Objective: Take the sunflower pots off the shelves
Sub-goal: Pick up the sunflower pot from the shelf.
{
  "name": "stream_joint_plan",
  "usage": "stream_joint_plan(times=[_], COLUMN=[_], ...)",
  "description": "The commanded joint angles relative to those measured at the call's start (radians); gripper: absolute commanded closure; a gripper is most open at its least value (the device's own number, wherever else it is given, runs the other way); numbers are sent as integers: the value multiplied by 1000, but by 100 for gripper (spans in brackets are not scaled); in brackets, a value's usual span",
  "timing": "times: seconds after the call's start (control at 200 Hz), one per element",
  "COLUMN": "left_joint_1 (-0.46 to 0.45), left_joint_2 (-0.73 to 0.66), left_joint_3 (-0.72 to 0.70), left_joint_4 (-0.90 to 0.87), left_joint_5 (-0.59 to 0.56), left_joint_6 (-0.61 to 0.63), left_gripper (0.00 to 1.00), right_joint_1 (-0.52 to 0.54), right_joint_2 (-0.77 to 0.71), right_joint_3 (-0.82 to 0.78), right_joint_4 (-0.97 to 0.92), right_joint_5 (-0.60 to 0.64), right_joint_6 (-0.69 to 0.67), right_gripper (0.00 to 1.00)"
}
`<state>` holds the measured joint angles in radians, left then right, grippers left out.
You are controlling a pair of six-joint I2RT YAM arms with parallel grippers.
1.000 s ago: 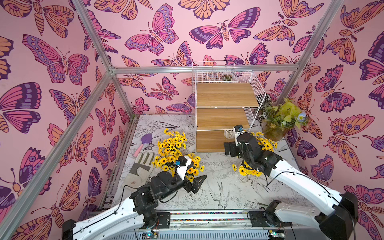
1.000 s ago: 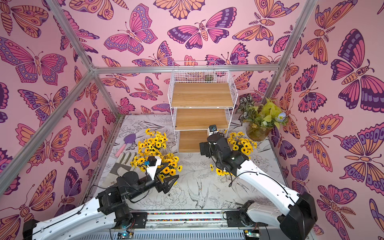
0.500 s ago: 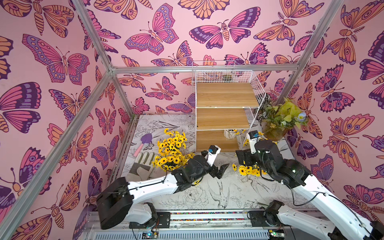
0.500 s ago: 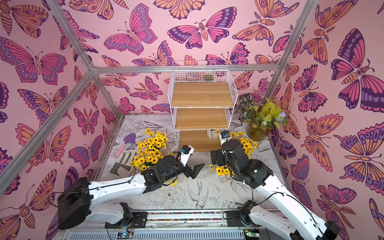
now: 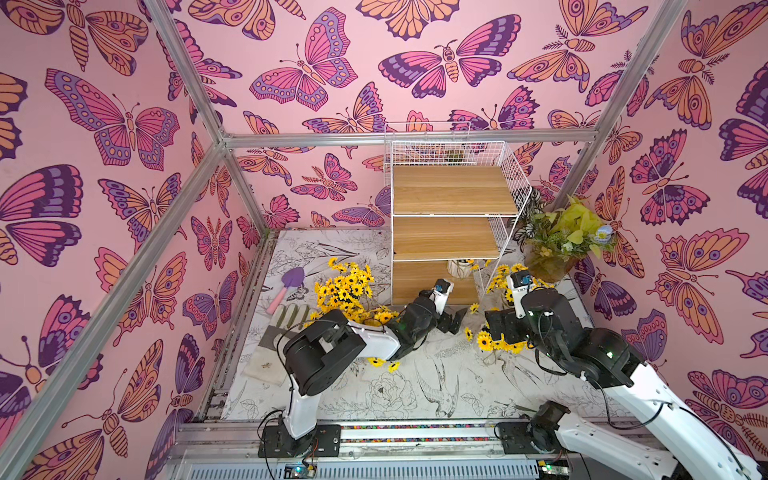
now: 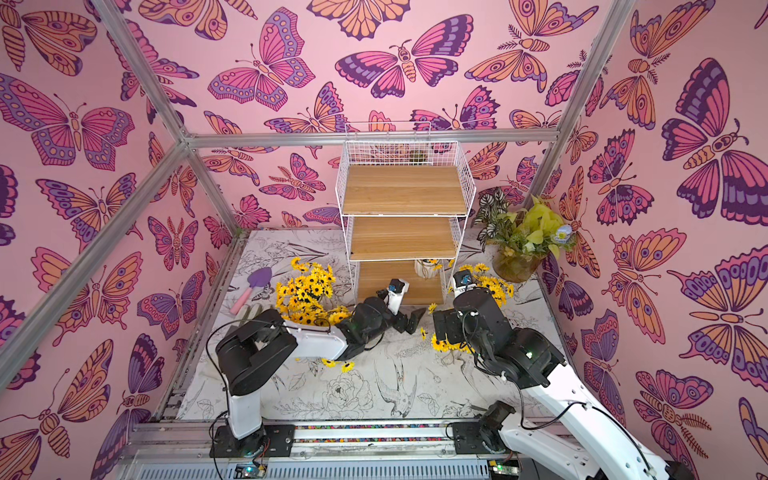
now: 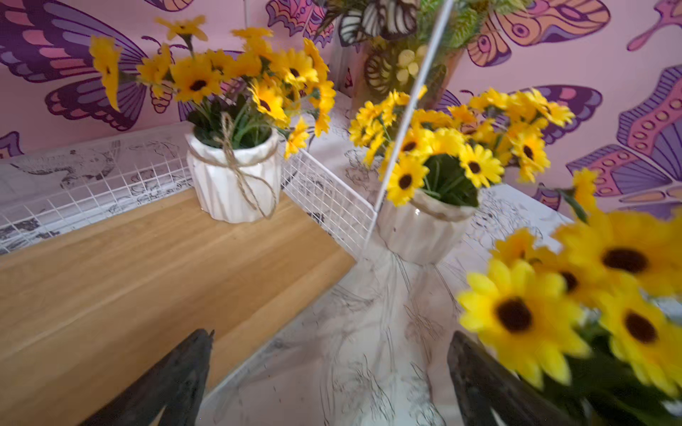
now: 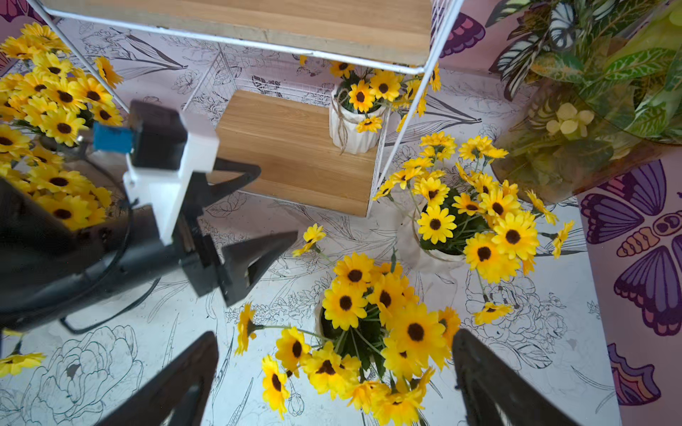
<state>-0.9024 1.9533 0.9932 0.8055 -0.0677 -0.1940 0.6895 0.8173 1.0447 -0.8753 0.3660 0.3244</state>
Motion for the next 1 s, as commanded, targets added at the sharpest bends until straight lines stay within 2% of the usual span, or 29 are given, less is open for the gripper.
stream_joint_plan(times=[0.0,0.12,0.225,0.381,0.536,0.996], left_joint_1=[42,86,108,114,122,177], left_joint_2=[48,111,158,216,270,438], left_joint_3=[87,163,252,343,388,715], left_joint_4=[-23,-54,-148,-221,-215,-413], left_joint_5=[48,95,131,159,164,271], left_joint_6=[-36,-69,-81,-75,-68,-57], left_gripper=[0,0,0,0,0,0], right_joint_1=[3,4,4,3,3,3], right_joint_2=[-18,-24,-27,-30,-28,29], right_joint_3=[23,27,29,22,6,-2], right_joint_4=[-32,-34,-40,-35,-27,19], right_joint_5=[13,9,11,8,1,-19], right_joint_6=[32,42,46,56,68,65], right_gripper=[1,1,1,1,1,1])
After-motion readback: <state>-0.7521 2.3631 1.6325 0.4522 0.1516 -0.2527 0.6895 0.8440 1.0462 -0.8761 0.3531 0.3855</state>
